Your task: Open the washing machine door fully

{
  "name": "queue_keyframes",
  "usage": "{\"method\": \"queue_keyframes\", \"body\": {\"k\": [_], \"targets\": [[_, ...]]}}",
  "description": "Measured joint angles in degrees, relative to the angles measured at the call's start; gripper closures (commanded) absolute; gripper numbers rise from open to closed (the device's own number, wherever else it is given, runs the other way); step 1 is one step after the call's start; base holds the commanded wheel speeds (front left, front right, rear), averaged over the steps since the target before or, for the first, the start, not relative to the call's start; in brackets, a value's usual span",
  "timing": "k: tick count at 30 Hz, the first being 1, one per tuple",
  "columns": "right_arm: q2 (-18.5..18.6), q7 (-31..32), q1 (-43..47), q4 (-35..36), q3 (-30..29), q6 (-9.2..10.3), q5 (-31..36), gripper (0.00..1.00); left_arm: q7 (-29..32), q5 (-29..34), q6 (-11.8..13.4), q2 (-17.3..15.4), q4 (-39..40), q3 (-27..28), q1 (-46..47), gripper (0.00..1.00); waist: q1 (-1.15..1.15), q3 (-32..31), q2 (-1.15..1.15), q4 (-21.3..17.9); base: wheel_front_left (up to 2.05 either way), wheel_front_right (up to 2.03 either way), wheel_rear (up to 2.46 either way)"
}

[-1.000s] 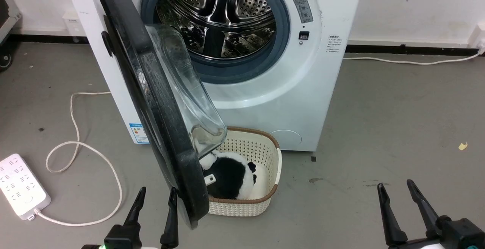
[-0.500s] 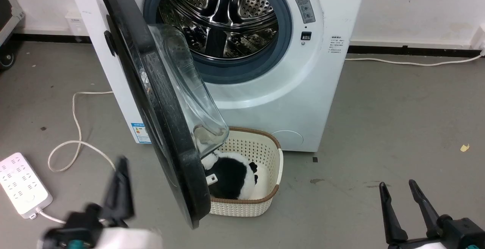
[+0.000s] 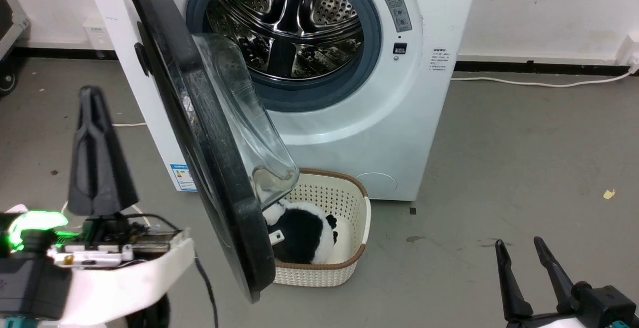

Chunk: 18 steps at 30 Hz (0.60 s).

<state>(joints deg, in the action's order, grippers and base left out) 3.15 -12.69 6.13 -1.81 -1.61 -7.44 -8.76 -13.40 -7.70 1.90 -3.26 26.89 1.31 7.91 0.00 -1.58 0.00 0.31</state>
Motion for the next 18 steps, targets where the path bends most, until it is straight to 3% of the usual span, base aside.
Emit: {"method": "queue_keyframes", "body": {"k": [9, 18], "targets": [[0.0, -0.1, 0.0, -0.6, 0.1, 0.0, -0.9, 0.0, 9.4, 1.2, -1.6, 0.1, 2.4, -11.2, -0.2, 1.0, 0.0, 0.4, 0.0, -0.6, 0.0, 0.0, 0.0], [0.0, -0.6, -0.5, -1.4, 0.1, 0.01, -1.4, 0.0, 12.4, -1.8, -1.5, 0.4, -9.0, -21.1, -5.4, 1.0, 0.0, 1.5, 0.0, -0.6, 0.0, 0.0, 0.0]]}}
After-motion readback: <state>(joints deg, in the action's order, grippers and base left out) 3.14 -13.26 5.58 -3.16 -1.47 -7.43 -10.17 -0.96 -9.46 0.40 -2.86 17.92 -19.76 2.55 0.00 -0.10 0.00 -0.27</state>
